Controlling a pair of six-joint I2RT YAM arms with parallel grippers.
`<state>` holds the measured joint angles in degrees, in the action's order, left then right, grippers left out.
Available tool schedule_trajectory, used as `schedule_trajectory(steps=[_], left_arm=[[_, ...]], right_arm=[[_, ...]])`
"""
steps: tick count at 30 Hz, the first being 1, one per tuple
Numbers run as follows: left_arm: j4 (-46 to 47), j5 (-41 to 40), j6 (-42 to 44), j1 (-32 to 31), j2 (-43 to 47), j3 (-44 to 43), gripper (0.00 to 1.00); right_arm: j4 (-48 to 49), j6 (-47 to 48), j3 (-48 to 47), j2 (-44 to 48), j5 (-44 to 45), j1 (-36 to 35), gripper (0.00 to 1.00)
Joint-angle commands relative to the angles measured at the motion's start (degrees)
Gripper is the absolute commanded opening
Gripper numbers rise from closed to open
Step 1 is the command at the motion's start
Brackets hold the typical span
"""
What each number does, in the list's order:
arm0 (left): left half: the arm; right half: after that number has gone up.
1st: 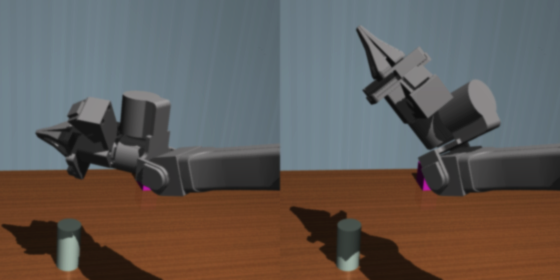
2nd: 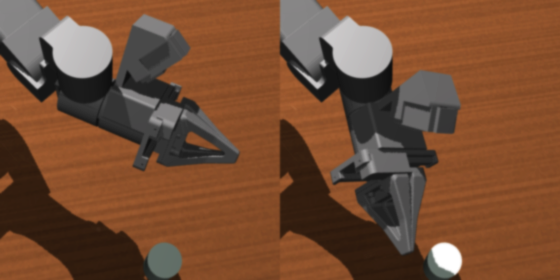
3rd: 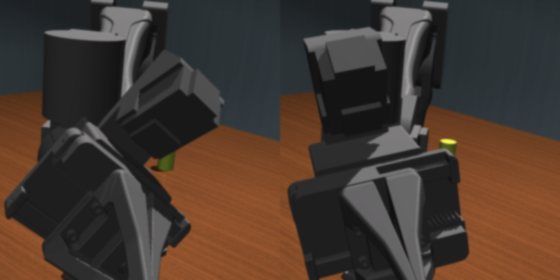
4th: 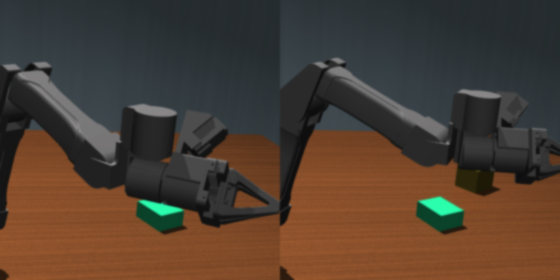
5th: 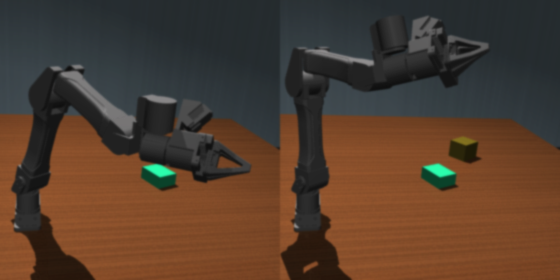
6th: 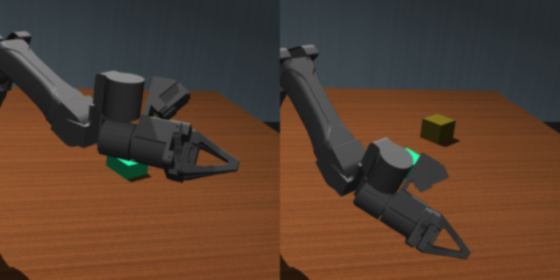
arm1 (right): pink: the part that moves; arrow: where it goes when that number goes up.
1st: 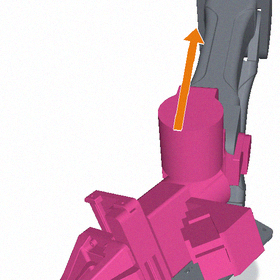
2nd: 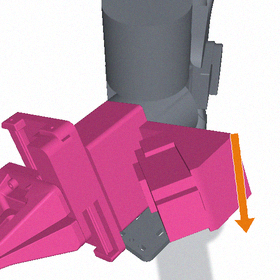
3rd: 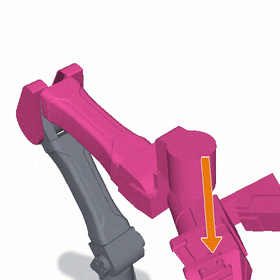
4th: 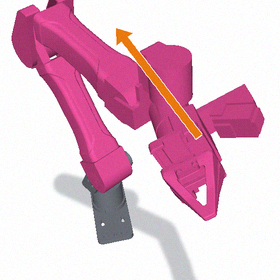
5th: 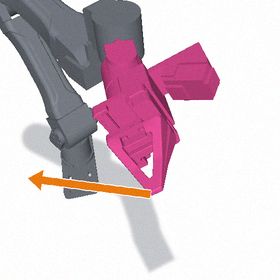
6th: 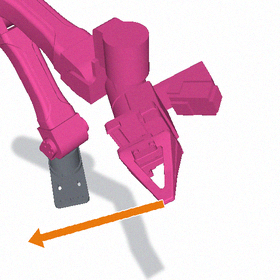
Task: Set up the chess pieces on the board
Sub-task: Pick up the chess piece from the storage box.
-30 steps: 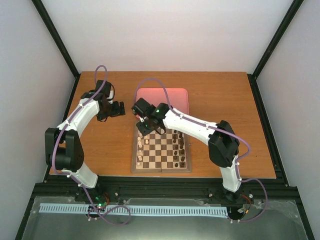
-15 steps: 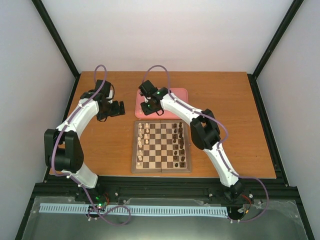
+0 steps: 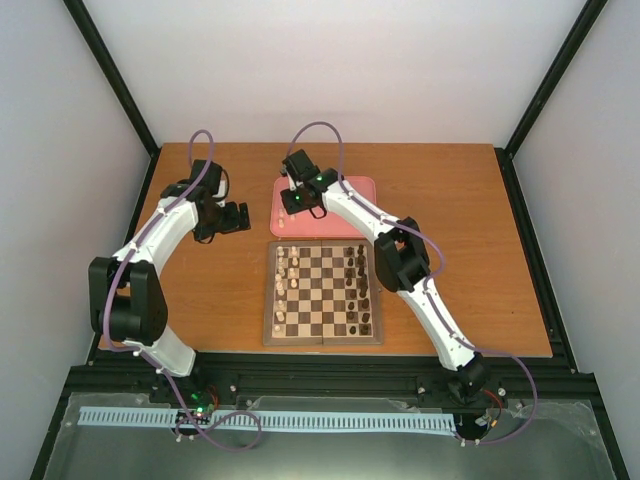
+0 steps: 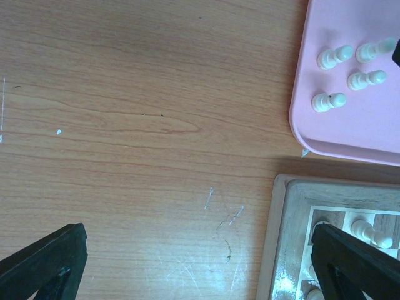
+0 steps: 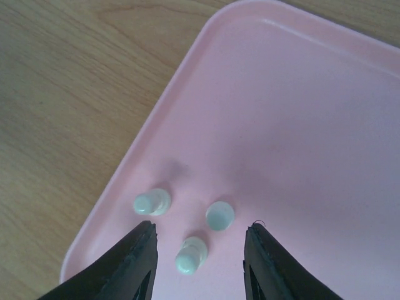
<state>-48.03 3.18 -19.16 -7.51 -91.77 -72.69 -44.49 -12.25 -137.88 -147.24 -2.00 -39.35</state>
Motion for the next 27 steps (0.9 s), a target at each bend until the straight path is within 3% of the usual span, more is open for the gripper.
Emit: schedule_trajectory(steps=[1, 12, 20, 27], left_arm=[[-0.7, 0.1, 0.8, -0.2, -0.9, -2.0, 1.00], [-0.6, 0.0, 0.9, -0.3, -2.4, -2.4, 1.00], [-0.6, 0.2, 0.8, -0.2, -2.9, -2.5, 1.00], [-0.4, 0.2, 0.8, -0.2, -2.6, -2.1, 1.00]], right_arm=[[1.1, -0.2, -2.1, -3.2, -1.5, 0.6, 0.40], [1.4, -0.3, -3.2, -5.1, -1.8, 0.7, 0.38], [0.6, -0.6, -3.8, -5.5, -2.0, 1.0, 0.23], [-0.8, -0.4, -3.7, -5.2, -2.1, 1.1, 0.27]])
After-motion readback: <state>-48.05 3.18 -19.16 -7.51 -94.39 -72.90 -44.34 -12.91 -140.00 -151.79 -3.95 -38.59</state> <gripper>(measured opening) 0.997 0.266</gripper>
